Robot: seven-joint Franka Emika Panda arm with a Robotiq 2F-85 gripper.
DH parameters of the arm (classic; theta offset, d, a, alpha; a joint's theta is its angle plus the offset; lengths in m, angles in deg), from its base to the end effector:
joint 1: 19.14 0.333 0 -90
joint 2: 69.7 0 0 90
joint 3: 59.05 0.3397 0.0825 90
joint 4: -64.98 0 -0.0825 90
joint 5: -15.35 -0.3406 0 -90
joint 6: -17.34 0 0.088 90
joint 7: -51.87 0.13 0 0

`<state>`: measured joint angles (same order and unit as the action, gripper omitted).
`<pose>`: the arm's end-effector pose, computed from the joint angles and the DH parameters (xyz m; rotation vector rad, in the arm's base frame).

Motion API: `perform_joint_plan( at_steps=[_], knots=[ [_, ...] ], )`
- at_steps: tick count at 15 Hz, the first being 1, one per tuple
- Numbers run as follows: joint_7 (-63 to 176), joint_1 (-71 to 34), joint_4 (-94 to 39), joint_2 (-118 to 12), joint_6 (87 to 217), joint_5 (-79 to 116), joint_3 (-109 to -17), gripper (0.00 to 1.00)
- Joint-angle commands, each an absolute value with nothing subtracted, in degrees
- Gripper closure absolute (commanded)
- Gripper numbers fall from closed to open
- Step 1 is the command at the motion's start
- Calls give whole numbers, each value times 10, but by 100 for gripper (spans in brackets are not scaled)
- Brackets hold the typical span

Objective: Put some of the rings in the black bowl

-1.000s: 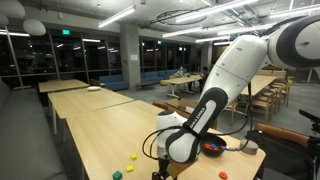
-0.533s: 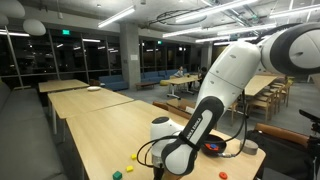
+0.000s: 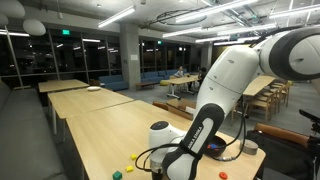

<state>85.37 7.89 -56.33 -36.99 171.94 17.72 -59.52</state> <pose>0.5055 0.2538 0.1751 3.1245 -0.1290 0.0311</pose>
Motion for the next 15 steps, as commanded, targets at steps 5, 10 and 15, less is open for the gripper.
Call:
perform_joint_plan(
  at_steps=[5,10,15],
  knots=[
    [894,103,-565,-372,1750,193,-611,0],
    [893,96,-568,-374,1746,186,-605,0],
    [885,88,-569,-376,1743,179,-595,0]
  ],
)
